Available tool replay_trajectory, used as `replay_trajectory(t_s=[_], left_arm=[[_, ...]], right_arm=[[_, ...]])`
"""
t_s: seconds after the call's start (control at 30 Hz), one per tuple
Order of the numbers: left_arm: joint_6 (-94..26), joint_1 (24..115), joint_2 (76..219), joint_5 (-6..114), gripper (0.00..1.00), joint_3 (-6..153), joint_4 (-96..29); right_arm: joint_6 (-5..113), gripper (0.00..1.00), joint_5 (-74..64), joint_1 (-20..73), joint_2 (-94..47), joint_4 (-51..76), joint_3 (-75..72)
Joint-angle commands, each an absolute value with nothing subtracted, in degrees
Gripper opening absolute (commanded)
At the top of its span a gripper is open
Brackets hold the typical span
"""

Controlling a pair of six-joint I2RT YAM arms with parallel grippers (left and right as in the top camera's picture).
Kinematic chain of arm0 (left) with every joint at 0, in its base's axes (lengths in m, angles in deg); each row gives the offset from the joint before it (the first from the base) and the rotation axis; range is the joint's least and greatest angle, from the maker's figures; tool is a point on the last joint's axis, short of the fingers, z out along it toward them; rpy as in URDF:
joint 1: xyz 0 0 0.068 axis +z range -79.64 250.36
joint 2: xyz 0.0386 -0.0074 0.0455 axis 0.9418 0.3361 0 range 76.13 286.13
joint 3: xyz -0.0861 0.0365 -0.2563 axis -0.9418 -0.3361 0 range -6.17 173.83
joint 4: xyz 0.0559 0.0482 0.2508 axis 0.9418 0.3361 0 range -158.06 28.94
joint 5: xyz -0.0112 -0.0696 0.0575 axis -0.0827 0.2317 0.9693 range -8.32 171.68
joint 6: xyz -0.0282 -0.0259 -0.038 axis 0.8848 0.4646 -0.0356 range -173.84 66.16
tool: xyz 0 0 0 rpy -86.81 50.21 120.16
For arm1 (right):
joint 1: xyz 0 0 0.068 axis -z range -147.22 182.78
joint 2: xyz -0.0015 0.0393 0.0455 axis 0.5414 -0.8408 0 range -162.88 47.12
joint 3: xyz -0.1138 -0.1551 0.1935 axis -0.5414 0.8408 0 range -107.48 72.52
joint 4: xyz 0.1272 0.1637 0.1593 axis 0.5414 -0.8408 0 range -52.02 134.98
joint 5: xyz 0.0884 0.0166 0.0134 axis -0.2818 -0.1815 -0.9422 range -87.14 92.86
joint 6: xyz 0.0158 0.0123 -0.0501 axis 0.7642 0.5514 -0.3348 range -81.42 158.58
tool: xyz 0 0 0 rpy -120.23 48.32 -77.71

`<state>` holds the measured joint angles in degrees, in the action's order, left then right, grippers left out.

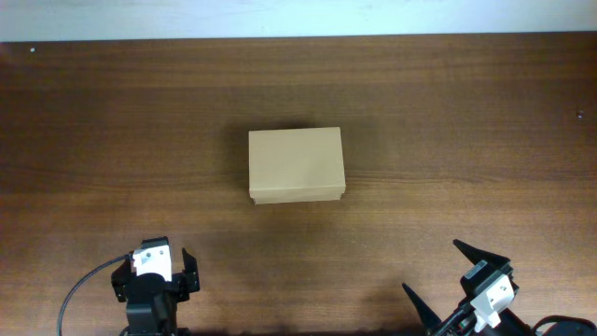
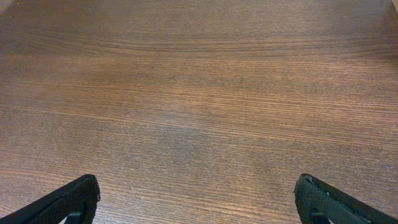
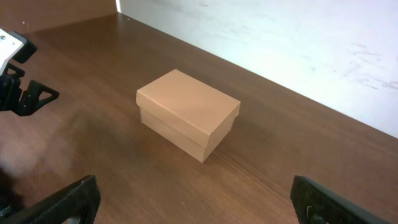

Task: Pack container

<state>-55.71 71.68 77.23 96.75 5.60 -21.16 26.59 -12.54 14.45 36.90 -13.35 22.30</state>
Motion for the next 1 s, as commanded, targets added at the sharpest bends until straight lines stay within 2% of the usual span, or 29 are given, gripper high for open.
replay_trajectory(t_s=[0.0, 0.3, 0.43, 0.63, 0.8, 0.97], left_arm=[[-54.90, 71.99, 76.47, 97.56, 1.00, 4.92, -21.34], [-54.90, 71.99, 76.47, 97.56, 1.00, 4.92, -21.34], [-54.90, 71.99, 76.47, 97.56, 0.99, 4.92, -21.34], [-54.90, 71.99, 76.47, 97.56, 1.00, 4.92, -21.34], [-54.90, 71.99, 76.47, 97.56, 1.00, 4.92, -21.34], [-54.90, 71.99, 76.47, 97.56, 1.00, 4.92, -21.34]], right_arm=[[27.05, 0.99, -13.22, 14.84, 37.30, -13.26, 22.80], [26.64, 0.99, -9.81, 14.91, 37.30, -13.20, 23.28], [26.61, 0.99, -4.54, 17.93, 37.65, -10.77, 31.52], [26.64, 0.99, -4.15, 22.34, 41.65, -3.84, 44.66], [26.66, 0.99, -3.95, 28.77, 43.50, -3.62, 50.19], [27.21, 0.99, -3.99, 31.35, 46.83, -3.60, 55.02]])
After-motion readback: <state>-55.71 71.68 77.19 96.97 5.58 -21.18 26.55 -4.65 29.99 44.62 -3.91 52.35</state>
